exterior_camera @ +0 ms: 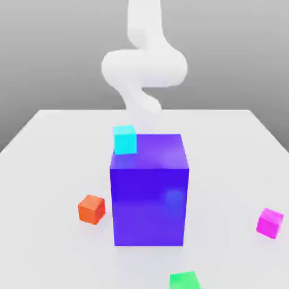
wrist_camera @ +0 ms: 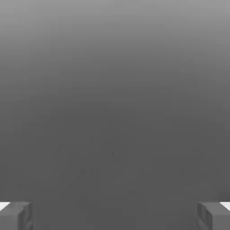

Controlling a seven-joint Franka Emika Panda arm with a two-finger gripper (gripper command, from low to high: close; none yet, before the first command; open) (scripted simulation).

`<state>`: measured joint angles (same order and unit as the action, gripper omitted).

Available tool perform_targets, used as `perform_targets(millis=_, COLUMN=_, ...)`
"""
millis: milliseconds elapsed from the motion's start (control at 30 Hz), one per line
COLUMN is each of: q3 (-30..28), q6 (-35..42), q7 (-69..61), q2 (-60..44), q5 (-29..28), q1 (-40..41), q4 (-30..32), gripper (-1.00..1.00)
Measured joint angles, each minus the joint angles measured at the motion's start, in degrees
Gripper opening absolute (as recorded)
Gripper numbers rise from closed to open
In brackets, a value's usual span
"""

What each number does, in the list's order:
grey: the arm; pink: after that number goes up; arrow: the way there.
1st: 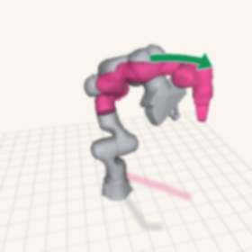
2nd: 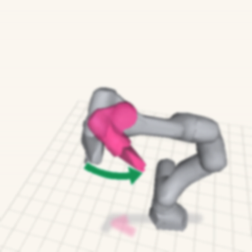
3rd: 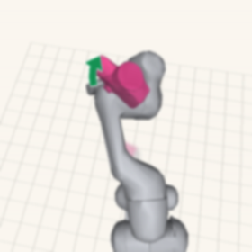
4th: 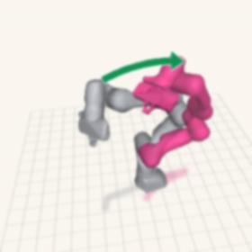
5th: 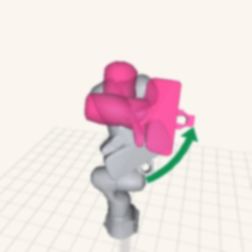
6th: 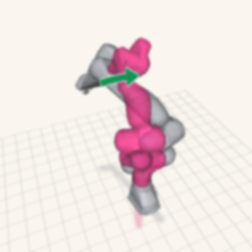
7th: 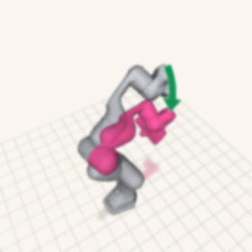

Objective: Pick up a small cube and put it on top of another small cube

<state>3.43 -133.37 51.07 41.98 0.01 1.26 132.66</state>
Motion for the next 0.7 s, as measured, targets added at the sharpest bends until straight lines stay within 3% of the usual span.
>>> perform_targets(millis=367, q3=16.0, q6=-7.3, q7=25.1, q2=-16.5, q5=-2.5, q1=4.7, q4=3.9, gripper=0.0)
perform_targets(millis=700, q3=29.2, q6=-13.6, q7=51.3, q2=-32.1, q5=-9.9, q1=6.7, q4=7.4, gripper=0.0)
